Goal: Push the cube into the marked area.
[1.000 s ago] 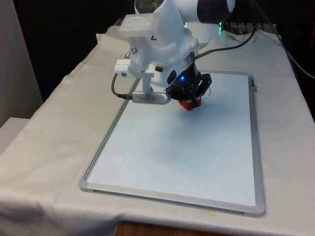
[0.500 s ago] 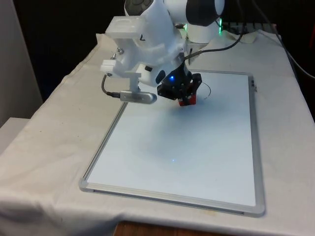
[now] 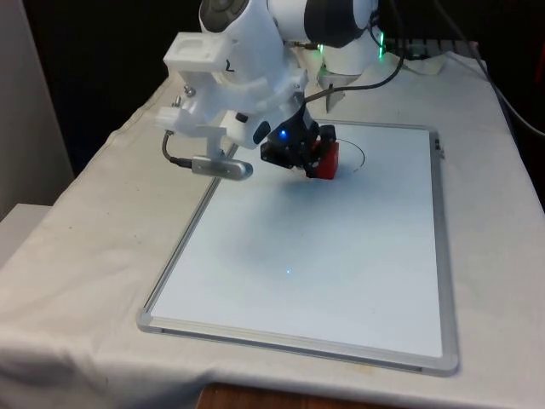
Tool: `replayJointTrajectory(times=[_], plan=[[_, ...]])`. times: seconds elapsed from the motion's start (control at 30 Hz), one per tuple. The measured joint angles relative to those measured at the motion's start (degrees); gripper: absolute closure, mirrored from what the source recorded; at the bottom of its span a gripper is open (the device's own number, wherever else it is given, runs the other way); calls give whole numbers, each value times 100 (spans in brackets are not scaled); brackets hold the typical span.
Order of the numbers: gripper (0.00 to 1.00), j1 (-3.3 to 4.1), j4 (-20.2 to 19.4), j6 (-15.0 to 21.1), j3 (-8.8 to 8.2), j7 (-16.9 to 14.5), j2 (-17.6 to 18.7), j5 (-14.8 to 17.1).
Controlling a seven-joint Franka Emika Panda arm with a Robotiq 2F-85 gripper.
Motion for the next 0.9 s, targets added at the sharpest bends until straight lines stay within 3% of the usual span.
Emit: replayJointTrajectory(times=[0.13, 0.5, 0.9], plan=[[100, 0, -109, -23, -23, -11, -57, -23], [100, 0, -865, 40, -40, -109, -510, -80], [100, -11, -464, 11, -69, -155, -390, -69]])
